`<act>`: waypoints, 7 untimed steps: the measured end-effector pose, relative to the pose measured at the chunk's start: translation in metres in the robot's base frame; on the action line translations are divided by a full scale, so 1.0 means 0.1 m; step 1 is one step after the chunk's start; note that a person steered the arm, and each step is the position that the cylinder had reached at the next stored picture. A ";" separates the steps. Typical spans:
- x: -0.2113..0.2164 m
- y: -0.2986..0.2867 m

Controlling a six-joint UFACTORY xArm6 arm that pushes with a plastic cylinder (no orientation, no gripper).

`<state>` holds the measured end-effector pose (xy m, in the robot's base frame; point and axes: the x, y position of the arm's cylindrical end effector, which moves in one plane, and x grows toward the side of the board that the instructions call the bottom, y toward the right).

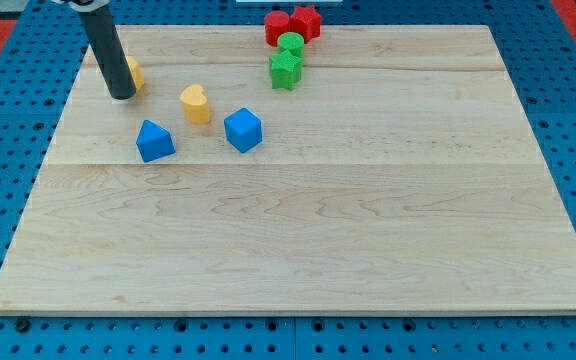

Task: Push the yellow hexagon to the top left corner

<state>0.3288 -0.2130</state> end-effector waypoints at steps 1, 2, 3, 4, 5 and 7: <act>0.04 -0.12; 0.03 -0.27; -0.03 -0.39; 0.06 -0.29; 0.19 -0.02; -0.27 0.07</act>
<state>0.3018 -0.2057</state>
